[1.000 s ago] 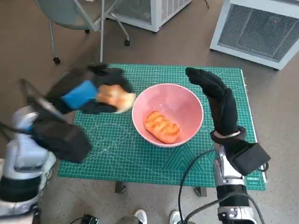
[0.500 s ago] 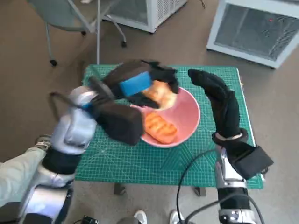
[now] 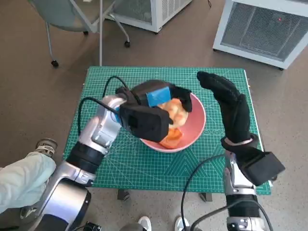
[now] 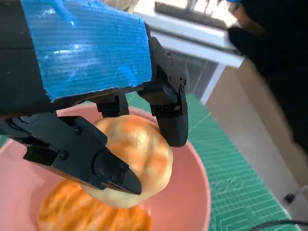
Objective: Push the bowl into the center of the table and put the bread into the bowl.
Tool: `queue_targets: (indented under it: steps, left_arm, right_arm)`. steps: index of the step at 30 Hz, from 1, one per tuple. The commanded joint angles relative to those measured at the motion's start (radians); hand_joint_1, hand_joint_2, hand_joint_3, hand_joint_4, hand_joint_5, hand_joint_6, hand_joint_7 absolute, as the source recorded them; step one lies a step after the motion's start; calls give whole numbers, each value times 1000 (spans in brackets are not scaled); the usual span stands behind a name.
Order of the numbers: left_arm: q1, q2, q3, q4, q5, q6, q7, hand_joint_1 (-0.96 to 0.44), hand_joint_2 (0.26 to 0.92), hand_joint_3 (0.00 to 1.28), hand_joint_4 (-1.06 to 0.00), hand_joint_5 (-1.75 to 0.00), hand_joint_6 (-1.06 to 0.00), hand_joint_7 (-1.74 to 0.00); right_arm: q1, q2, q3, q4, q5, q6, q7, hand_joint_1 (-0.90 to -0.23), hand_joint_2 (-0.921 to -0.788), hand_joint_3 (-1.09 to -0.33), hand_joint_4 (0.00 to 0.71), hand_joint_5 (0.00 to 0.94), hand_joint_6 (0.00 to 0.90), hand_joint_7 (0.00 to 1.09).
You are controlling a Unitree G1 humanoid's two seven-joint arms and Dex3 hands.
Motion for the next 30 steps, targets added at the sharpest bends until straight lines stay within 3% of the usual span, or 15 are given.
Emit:
queue_targets:
  steps: [1,2,3,5,9,13,18,22,30]
  left_arm:
    - [-33,-7,3,19,-4,-12,-1,2,920,77,-705,-1240,-608,-1090]
    - [-33,-8,2,12,-4,7,-15,2,920,145,-621,-1280,-528,-1217]
    - [-32,-8,1,7,-4,22,-26,1,894,160,-533,-1114,-453,-1122]
    - [-30,-6,-2,-7,-3,57,-53,-7,837,158,-350,-500,-363,-601]
    - [-14,12,1,-57,-1,112,-90,-102,793,98,-144,-105,-287,-160]
    - [15,27,17,-102,-6,115,-78,-204,790,75,-93,-27,-272,-65]
    - [57,38,50,-129,-32,61,-32,-299,841,47,-71,-3,-275,-23]
    - [85,46,96,-117,-87,-26,-1,-326,869,44,-66,-1,-268,-12]
    - [137,56,226,-140,-278,-150,-29,-350,901,33,-66,-2,-283,-15]
  right_arm:
    - [37,-10,-7,-14,2,28,-13,-720,-921,-803,187,0,-1,524]
    - [39,-10,-7,-20,1,30,-14,-720,-921,-803,187,0,-1,524]
    - [40,-11,-7,-23,0,32,-16,-721,-921,-803,187,0,-1,524]
    - [41,-13,-7,-28,-2,34,-19,-722,-921,-804,187,0,-1,523]
    - [39,-15,-9,-31,-1,35,-21,-722,-921,-804,186,0,-1,524]
    - [36,-16,-10,-29,0,33,-23,-719,-921,-803,185,0,-1,524]
    - [33,-18,-12,-27,-3,30,-27,-717,-921,-802,186,1,-1,526]
    - [34,-19,-11,-36,-6,32,-31,-713,-921,-801,186,1,-1,527]
    - [29,-27,-14,-57,3,51,-30,-710,-921,-801,186,1,-1,528]
